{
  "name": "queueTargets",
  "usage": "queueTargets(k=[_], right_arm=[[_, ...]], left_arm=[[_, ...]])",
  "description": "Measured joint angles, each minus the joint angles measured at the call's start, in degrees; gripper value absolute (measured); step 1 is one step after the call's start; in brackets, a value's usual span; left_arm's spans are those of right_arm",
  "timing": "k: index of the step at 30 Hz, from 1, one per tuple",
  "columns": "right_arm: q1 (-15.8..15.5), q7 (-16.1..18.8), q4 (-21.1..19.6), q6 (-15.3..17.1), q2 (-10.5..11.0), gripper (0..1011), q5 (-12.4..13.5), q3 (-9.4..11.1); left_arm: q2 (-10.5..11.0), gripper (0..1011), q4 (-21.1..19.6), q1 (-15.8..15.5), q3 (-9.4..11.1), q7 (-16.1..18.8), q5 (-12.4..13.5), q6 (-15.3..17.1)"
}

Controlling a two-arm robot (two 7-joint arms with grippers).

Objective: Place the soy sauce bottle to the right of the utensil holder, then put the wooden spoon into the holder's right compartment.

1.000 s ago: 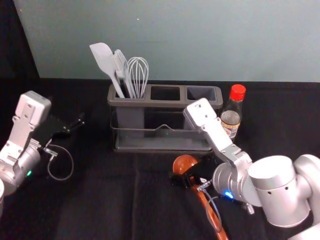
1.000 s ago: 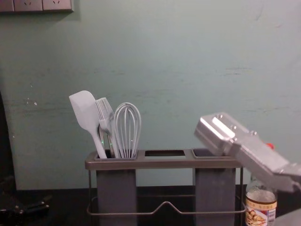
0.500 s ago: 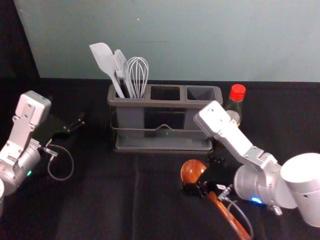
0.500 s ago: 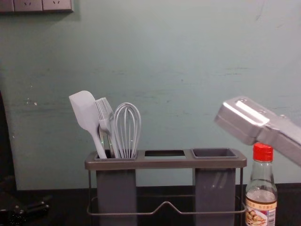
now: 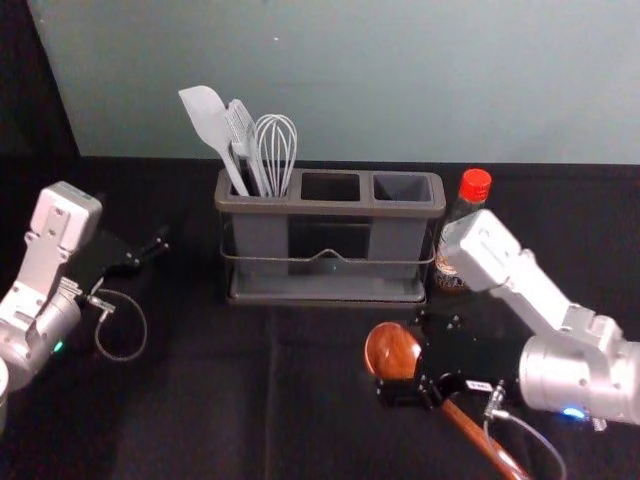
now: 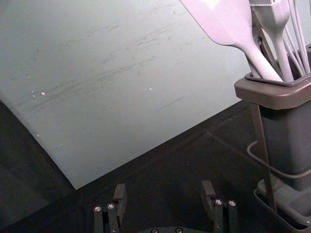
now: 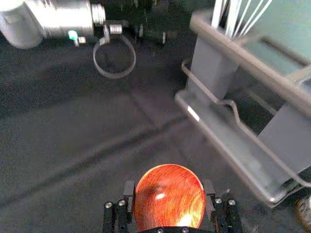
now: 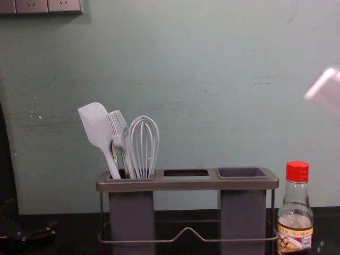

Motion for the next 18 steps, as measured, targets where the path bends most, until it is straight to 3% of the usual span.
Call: queueTargets(k=[6, 10, 13, 18], right_arm=[[-4.37, -3.54, -1.15, -9.03, -0.99, 836, 2.72, 4.22], [-8.86, -8.92, -1.7, -19.63, -3.32, 837, 3.64, 7.56], [-10.91, -12.96, -2.03, -25.17, -4.76, 837, 2.72, 8.45], [-12.54, -18.0, -2.28, -30.42, -6.54, 837, 1.1, 9.03]], left_arm=[[0.0, 1005, 0.0, 0.0, 0.0, 0.0, 0.0, 0.0], [0.0, 1005, 0.0, 0.0, 0.0, 0.0, 0.0, 0.0], [0.0, 1005, 0.0, 0.0, 0.0, 0.0, 0.0, 0.0], [0.0, 1005, 0.0, 0.0, 0.0, 0.0, 0.0, 0.0]])
